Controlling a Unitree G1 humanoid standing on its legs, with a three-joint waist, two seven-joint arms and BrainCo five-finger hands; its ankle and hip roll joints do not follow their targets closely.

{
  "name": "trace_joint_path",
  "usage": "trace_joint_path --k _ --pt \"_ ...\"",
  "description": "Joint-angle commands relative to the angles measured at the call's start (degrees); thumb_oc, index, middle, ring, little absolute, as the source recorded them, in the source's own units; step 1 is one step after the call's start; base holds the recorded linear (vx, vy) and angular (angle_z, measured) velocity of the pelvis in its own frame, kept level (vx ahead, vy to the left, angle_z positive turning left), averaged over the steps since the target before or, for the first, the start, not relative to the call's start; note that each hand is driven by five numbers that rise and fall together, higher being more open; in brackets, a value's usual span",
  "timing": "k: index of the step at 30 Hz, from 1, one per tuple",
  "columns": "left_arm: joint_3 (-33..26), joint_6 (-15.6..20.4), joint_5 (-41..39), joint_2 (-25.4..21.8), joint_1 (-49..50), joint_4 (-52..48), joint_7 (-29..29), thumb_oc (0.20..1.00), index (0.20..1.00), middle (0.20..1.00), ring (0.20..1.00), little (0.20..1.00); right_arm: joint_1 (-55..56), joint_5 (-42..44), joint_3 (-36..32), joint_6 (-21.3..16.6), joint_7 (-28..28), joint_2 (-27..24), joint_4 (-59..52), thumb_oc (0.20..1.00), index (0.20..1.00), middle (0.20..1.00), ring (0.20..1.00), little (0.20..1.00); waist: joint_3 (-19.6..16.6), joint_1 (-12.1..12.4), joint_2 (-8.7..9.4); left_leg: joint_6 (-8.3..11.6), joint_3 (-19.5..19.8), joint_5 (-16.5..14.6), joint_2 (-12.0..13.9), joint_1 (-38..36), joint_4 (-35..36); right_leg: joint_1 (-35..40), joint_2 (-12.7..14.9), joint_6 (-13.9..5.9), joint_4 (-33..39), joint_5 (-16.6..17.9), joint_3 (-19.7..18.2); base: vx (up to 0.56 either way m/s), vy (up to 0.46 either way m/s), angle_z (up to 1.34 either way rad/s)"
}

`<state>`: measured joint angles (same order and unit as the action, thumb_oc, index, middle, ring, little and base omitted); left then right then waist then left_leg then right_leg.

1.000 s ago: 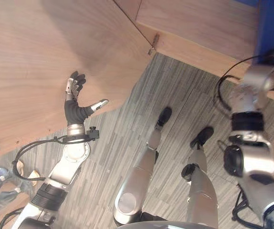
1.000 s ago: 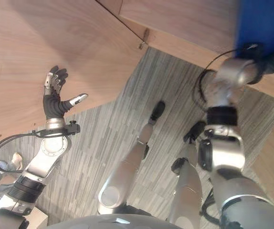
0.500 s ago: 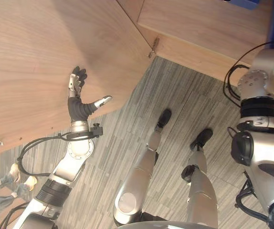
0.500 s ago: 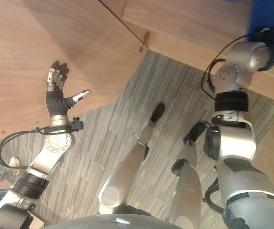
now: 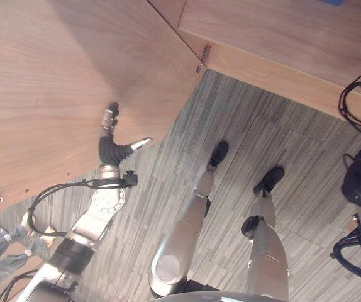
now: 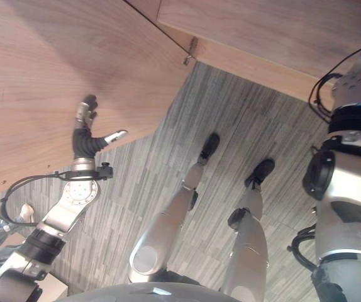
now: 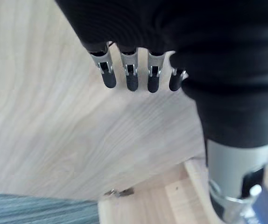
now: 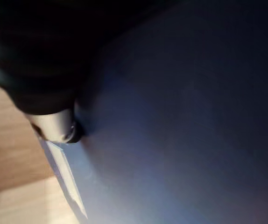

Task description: Put the empty folder in the office cabinet

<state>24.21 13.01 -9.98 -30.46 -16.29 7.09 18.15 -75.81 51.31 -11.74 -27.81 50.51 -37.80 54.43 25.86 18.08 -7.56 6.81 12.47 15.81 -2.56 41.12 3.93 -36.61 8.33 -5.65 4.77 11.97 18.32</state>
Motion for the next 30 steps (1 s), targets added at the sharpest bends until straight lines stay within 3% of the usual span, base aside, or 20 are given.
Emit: trace_joint_path --k 1,5,13,23,30 --pt "2.4 0.8 1.6 -0.6 -0.4 -1.0 -0.9 1.000 1.000 1.000 1.000 1.000 3.7 -0.4 7.6 -0.9 -4.7 -1.9 -2.4 0.200 0.200 0.200 0.200 0.200 -7.7 -1.3 2.44 -1.62 -1.2 -9.5 -1.0 -0.7 1.1 0.2 0.5 -3.81 0.2 -6.1 -4.0 0.00 0.024 -0.11" --pt "6.7 -0.3 3.0 1.1 -7.2 2.4 -1.2 1.000 1.000 1.000 1.000 1.000 1.1 0.2 10.2 -0.6 -4.9 0.5 -1.1 0.200 0.200 0.200 0.200 0.200 -7.5 -2.9 3.25 -1.30 -2.0 -9.5 -0.1 0.3 1.1 -1.4 -0.2 -3.83 0.2 -5.8 -4.8 0.00 -0.006 -0.14" --pt "10.7 -1.5 2.5 2.6 -10.2 5.2 -4.2 1.000 1.000 1.000 1.000 1.000 -3.3 2.5 11.8 0.0 -5.9 0.3 2.2 0.200 0.200 0.200 0.200 0.200 -7.5 -3.8 2.93 -1.05 -2.8 -9.6 0.4 1.0 1.1 -3.0 -0.8 -3.78 0.2 -5.7 -5.6 0.01 -0.008 -0.08" --pt "11.9 -2.1 1.1 2.3 -6.0 3.9 -6.6 1.000 1.000 1.000 1.000 1.000 -8.2 4.6 12.8 -0.2 -4.2 -5.2 4.5 0.200 0.200 0.200 0.200 0.200 -8.3 -3.1 1.92 -0.80 -3.3 -9.7 0.8 2.5 1.1 -5.2 -1.0 -3.76 0.2 -5.8 -5.5 0.01 -0.013 -0.07" --pt "9.9 -1.5 -0.5 1.2 -2.7 1.6 -7.9 1.000 1.000 1.000 1.000 1.000 -11.3 9.2 16.9 1.9 -10.5 -8.7 8.2 0.200 0.200 0.200 0.200 0.200 -9.1 -2.8 2.51 -0.54 -4.2 -9.7 1.7 3.8 1.1 -7.2 -1.5 -3.66 0.1 -5.8 -5.3 0.01 -0.006 -0.02"
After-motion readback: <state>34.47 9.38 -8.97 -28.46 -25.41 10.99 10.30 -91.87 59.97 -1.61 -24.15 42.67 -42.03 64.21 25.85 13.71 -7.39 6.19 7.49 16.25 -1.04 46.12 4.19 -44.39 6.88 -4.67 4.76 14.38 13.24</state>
